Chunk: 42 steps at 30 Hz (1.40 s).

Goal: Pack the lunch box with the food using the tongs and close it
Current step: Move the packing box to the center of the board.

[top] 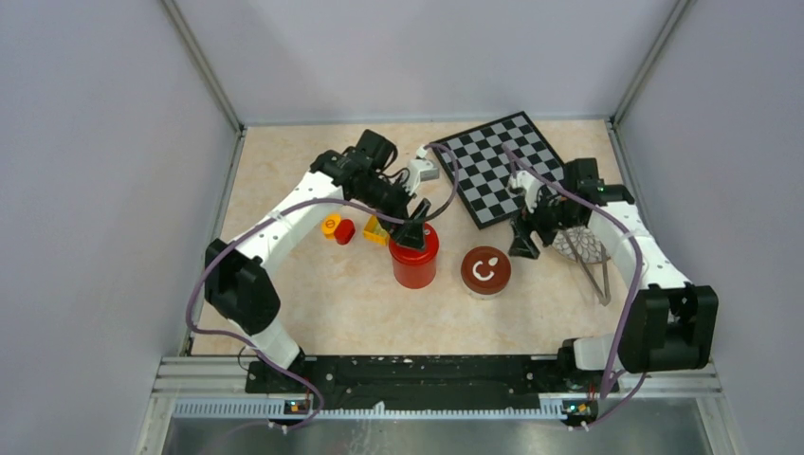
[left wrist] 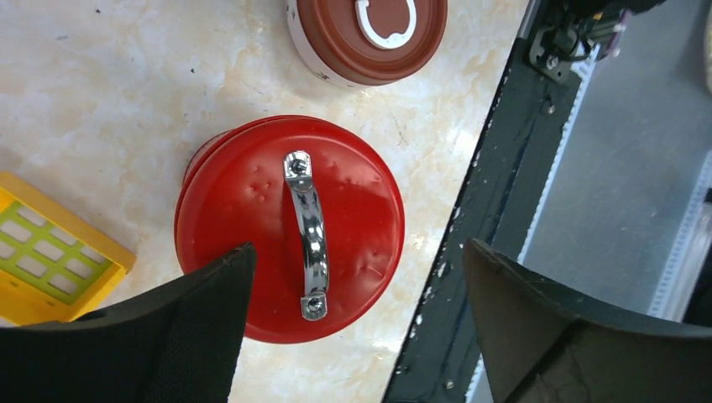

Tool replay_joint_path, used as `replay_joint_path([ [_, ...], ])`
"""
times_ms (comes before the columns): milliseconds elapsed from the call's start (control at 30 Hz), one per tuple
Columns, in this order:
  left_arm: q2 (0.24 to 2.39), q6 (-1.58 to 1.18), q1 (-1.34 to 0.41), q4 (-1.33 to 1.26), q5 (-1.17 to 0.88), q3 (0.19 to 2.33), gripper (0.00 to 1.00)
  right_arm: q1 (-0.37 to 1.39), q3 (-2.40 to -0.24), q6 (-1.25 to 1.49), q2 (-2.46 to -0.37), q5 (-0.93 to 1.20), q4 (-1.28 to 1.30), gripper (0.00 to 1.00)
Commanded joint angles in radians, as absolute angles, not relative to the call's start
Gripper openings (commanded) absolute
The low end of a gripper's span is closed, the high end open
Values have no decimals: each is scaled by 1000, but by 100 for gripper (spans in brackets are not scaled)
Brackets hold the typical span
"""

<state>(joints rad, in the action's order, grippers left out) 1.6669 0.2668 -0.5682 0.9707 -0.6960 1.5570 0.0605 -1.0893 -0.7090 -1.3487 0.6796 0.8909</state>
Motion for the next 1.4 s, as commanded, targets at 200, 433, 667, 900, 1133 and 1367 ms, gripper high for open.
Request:
replay_joint_path([
  [200, 1538, 130, -414, 804, -777, 1584, 99, 68, -1007, -1140, -1444, 681, 935, 80],
  [433, 1371, -61, -178, 531, -851, 1400, 99, 155, -847, -1087, -1430, 571, 739, 78],
  [667, 1297, -141, -60, 429, -882, 1303, 99, 238, -792, -1000, -1435, 534, 589, 74],
  [900, 1291, -168, -8, 412, -920, 1248, 99, 330, -818, -948, -1493, 525, 532, 73],
  [1133, 1324, -147, 59, 461, -911, 1252, 99, 349, -837, -963, -1460, 549, 582, 74],
  [1367, 1444, -30, 138, 592, -899, 1333, 99, 341, -850, -871, -1208, 568, 644, 89],
])
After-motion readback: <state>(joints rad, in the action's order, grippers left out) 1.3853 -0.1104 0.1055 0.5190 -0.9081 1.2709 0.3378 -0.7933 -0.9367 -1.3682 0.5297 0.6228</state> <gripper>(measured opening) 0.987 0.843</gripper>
